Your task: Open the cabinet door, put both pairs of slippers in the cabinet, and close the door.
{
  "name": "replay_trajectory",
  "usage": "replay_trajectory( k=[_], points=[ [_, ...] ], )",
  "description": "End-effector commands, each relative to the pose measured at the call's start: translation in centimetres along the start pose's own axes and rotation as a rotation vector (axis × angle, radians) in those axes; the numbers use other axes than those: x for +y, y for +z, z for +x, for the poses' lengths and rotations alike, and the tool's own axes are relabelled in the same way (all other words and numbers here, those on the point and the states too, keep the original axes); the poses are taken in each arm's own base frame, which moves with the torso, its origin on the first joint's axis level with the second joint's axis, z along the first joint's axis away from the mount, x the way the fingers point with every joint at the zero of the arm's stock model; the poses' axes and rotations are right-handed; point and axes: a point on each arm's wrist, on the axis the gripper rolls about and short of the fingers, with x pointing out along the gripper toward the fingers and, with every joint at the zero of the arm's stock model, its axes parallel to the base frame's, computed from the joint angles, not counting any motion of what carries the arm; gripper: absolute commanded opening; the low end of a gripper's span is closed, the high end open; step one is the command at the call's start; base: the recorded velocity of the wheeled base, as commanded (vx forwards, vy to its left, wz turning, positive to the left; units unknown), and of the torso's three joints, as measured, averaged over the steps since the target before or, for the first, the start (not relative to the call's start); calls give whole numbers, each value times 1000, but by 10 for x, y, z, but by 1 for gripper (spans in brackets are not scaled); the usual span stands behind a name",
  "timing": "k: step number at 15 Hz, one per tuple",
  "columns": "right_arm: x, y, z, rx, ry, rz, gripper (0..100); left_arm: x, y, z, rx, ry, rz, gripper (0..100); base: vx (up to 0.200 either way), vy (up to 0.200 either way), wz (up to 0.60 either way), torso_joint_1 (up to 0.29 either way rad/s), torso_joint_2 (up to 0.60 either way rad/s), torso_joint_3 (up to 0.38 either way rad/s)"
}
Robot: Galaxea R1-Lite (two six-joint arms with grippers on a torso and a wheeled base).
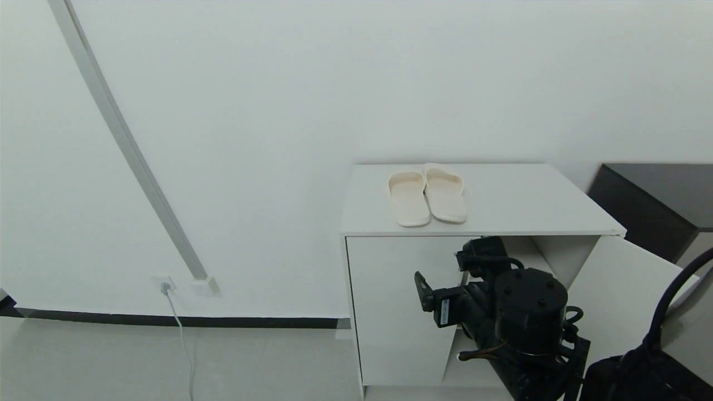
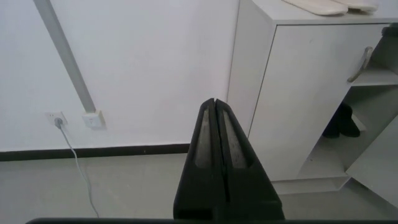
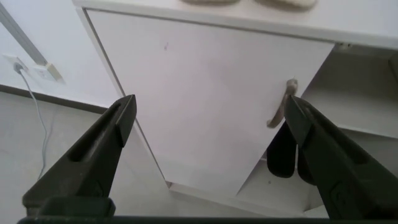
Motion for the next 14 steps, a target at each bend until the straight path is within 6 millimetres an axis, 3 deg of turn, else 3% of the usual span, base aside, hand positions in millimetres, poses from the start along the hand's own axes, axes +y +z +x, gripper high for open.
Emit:
replay_trajectory(
  k=[1, 7, 10, 13, 14],
  points=[
    [0, -1, 0, 3, 0, -2, 100, 0, 0, 0, 1, 0, 0, 0, 0, 0, 0, 261, -608, -330],
    [0, -3, 0, 10, -1, -7, 100, 0, 0, 0, 1, 0, 0, 0, 0, 0, 0, 208, -454, -250],
    [0, -6, 2, 14, -2, -37, 100, 0, 0, 0, 1, -1, 3, 0, 0, 0, 0, 22, -46, -19],
    [3, 12, 14, -18, -9, -16, 100, 0, 0, 0, 1, -4, 6, 0, 0, 0, 0, 0, 0, 0],
    [-2, 28, 24, 6, -44, -10, 100, 0, 0, 0, 1, -4, 6, 0, 0, 0, 0, 0, 0, 0]
  ],
)
